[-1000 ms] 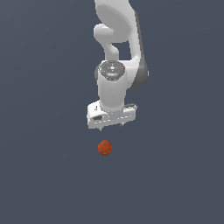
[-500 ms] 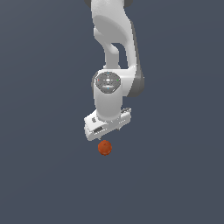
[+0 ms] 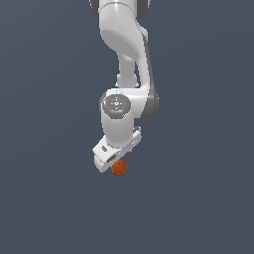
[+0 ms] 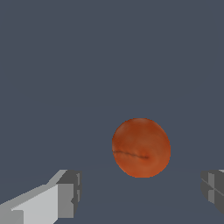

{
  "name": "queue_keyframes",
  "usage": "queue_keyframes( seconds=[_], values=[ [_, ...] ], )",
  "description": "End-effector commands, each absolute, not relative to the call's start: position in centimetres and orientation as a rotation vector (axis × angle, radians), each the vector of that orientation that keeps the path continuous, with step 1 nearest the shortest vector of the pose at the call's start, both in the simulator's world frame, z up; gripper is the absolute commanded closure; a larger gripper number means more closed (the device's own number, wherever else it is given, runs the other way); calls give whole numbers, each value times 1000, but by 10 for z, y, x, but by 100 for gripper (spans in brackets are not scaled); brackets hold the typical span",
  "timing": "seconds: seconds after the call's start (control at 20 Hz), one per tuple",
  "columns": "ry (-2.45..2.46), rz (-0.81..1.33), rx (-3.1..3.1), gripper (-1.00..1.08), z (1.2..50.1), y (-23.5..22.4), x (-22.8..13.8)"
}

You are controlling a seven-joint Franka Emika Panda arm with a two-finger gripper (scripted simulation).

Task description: Pick up the object and move it to a goal position.

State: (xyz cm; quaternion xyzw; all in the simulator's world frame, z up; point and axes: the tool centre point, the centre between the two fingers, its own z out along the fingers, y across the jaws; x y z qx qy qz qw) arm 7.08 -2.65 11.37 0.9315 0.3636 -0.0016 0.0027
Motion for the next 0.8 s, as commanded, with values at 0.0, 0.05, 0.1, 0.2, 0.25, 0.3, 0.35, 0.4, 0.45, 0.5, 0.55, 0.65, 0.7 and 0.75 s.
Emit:
queue_keyframes(
  seconds=[0.0, 0.05, 0.1, 0.2, 0.25, 0.3, 0.35, 0.4, 0.45, 0.5, 0.55, 0.65, 0.7, 0.75],
  values=[
    [1218, -4, 2892, -92, 109, -29, 75],
    [1243, -3, 2882, -92, 107, -30, 76],
    [1266, -3, 2872, -92, 106, -31, 77],
    [1306, -2, 2855, -92, 103, -33, 79],
    [1324, -2, 2847, -92, 102, -34, 80],
    [1339, -1, 2840, -92, 101, -34, 81],
    [1353, -1, 2834, -92, 100, -35, 81],
    [1365, -1, 2829, -92, 99, -36, 82],
    [1375, -1, 2824, -92, 99, -36, 82],
    [1383, 0, 2821, -92, 98, -36, 83],
    [1389, 0, 2818, -92, 98, -37, 83],
    [1396, 0, 2814, -92, 97, -37, 83],
    [1397, 0, 2814, -92, 97, -37, 83],
    [1391, -1, 2817, -92, 97, -37, 83]
  ],
)
